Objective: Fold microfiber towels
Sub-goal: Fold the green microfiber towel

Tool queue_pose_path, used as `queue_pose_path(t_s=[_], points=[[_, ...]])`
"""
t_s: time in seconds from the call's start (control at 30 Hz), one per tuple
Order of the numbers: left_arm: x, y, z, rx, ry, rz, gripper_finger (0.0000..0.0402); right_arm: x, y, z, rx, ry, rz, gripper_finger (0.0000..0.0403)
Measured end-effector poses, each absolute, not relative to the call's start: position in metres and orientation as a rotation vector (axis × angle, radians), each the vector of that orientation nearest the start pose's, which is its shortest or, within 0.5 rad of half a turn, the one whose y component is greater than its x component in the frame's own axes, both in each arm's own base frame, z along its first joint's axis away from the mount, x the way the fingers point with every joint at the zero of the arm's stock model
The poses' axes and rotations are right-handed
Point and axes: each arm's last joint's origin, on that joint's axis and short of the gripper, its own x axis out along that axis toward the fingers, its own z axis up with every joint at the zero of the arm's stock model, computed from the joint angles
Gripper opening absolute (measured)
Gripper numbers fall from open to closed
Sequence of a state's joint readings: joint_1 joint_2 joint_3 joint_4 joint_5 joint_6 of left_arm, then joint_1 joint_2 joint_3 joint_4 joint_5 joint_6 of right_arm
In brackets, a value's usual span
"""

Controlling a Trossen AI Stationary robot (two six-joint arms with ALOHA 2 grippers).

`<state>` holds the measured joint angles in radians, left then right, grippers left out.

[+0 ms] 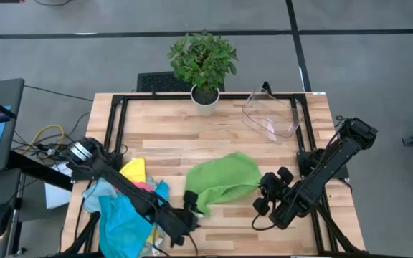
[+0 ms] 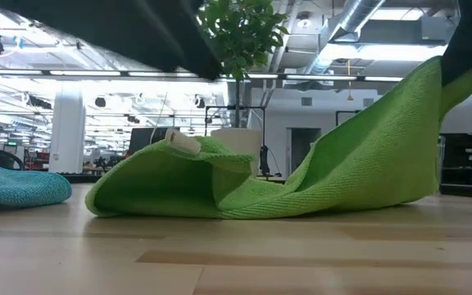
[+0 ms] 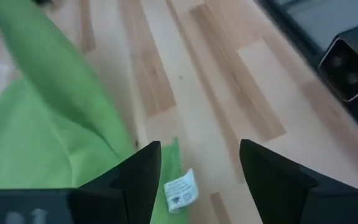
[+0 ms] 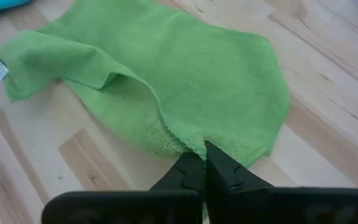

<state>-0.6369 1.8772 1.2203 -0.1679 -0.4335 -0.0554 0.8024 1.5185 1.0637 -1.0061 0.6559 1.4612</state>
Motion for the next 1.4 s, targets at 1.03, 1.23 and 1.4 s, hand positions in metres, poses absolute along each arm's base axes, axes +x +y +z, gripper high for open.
queue_pose_path(t_s=[1.03,1.23,1.4], points=[[0.355,-0.224,0.155,0.530,0.834,0.018,0.0210,0.193,0.183,0.224,0.335,0.843,-0.567,0.0023],[0.359,-0.223,0.151,0.494,0.859,-0.036,0.0153,0.194,0.184,0.224,0.329,0.843,-0.556,0.0021],[0.359,-0.220,0.149,0.506,0.868,-0.018,0.0108,0.194,0.184,0.224,0.334,0.840,-0.553,0.0031]])
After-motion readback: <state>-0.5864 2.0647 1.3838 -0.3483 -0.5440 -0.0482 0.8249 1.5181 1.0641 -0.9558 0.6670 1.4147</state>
